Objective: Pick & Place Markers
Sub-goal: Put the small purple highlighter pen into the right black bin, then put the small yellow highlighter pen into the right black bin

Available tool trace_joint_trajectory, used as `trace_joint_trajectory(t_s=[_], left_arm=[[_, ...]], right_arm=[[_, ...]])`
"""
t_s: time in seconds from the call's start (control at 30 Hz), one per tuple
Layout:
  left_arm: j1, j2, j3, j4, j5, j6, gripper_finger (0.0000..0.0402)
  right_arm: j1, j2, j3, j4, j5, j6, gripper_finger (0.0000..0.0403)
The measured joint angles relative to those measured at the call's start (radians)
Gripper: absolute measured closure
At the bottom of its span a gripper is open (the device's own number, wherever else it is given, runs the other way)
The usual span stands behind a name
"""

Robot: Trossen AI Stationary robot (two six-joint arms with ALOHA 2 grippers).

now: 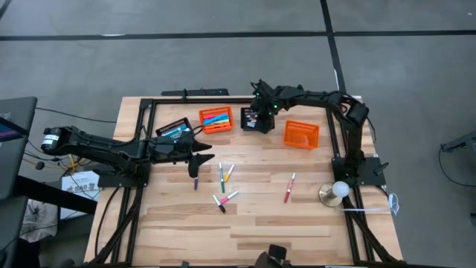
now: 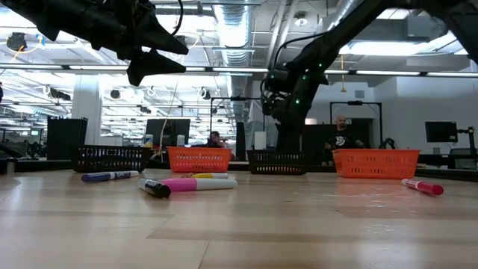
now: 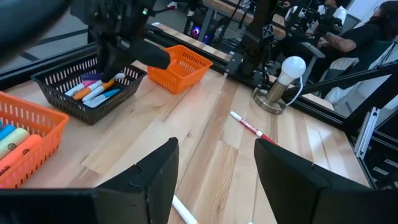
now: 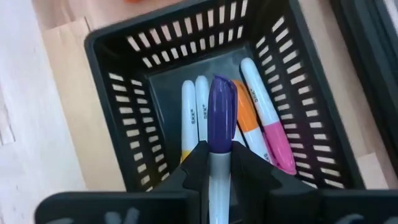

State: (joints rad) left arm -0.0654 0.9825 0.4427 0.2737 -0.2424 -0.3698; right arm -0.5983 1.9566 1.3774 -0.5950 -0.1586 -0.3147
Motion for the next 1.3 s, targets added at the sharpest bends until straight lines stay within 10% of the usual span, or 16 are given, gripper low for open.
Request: trace_joint_trajectory(t_s=[0.57, 1.3], left_arm=[[0.000, 0.000, 0.000, -0.003, 0.000, 0.000, 0.0192], [0.000, 0.000, 0.000, -0.003, 0.013, 0.013, 0.0192]], right_arm=[[0.000, 0.009, 0.001, 0.013, 0.002, -0.031, 0.0347], [0.028, 0.000, 0.117, -0.046, 0.001, -0.025, 0.0222]])
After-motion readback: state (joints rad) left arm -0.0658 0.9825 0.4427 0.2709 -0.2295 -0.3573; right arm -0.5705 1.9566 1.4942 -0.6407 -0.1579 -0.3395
